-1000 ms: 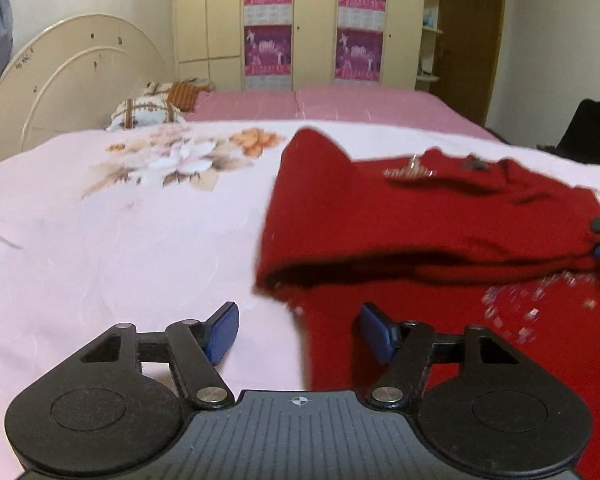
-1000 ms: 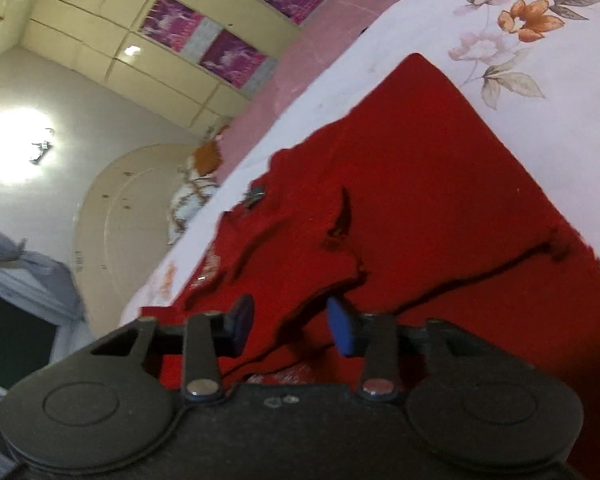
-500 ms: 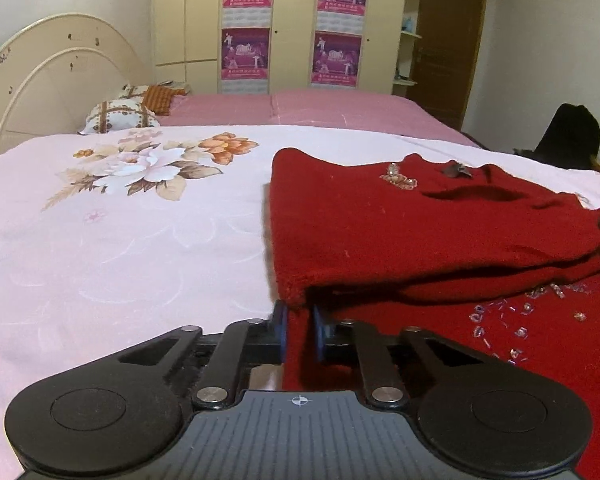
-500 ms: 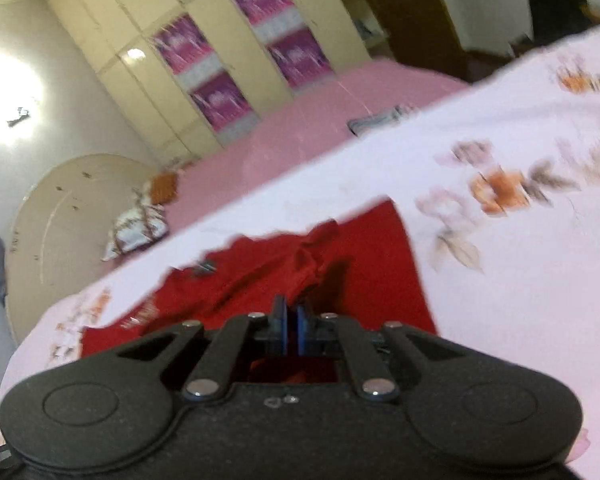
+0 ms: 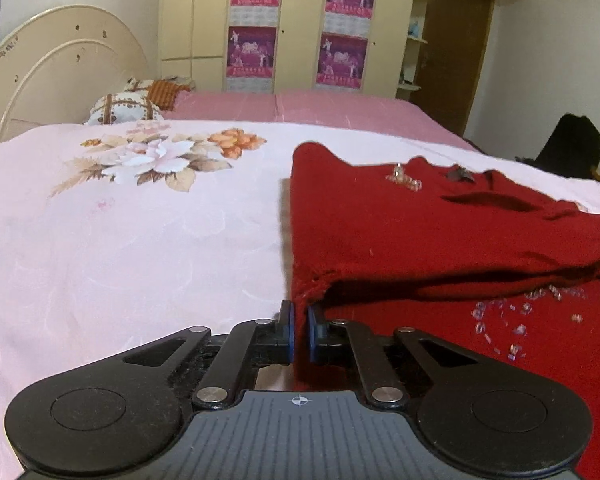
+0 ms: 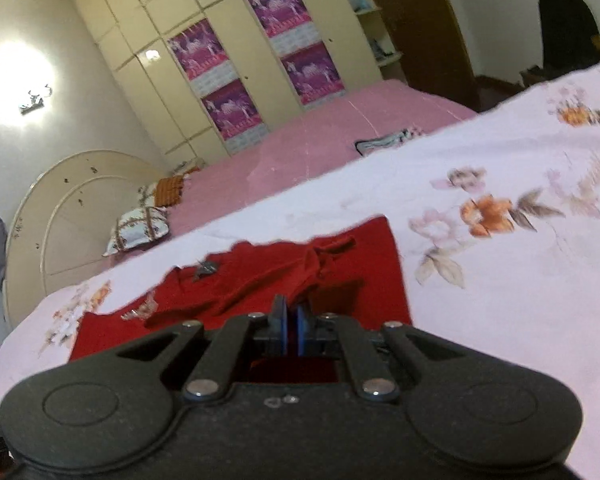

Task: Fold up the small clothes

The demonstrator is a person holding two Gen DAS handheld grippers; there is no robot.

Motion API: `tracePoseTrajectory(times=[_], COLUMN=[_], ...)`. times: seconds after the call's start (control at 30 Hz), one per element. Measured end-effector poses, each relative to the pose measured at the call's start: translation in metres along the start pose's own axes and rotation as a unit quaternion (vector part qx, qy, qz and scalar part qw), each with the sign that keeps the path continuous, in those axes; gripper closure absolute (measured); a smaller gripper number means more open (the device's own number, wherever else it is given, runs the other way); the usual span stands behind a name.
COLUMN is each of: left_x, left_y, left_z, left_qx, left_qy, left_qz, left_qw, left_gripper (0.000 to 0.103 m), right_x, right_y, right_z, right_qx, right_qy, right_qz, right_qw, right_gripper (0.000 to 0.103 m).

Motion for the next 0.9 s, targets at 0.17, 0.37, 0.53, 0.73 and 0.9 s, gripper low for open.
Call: tracePoseTrajectory(times=[0.17,0.37,0.53,0.73,0.9], left_x=[0.007,0.042,0.023,0.031,0.035], left_y=[-0.007,0.022,0.038,0.029,0.036], left_z=[-0.02,-0.018,0.023,0.017,0.022], left_qx=[-0.001,-0.055,-0.056,-0.064,-0.029], left_qy=[0.011,0.061,0.002,0.003,-0.018], left_qz=[-0.001,0.006,0.018,0.001,0.022], left_qw=[0.9999,0.9966,0.9983,0.9979,0.9992], left_gripper=[0.096,0.096,0.096,0.096,0.096], right_x=[-0.012,-0.011,-0.016,-0.021,-0.016], right_y=[0.011,0.011,0.013,0.029,0.031], right_z=[0.016,0.014,0.016,0.015,0.013], right_qx=[-0.014,-0.003,-0.022,-0.018,-0.02], right_qy=[-0.029,-0.028,-0.035,-0.043,-0.046], right_qz=[-0.009,-0.017,-0.033,-0.024,-0.025], right_qw=[0.999,0.999,0.999,0.999,0.998], right_gripper=[0.098,0.098,0.098,0.098,0.095])
Point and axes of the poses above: each gripper's, at about its wrist camera, not at the fingertips, and z roughly the way its jaws point, y to its right, x to its top, the point moved 2 cm from there along z, roughly the way its jaws point, and after that the axes turned 2 degrees about -y, right-handed, at the moved point
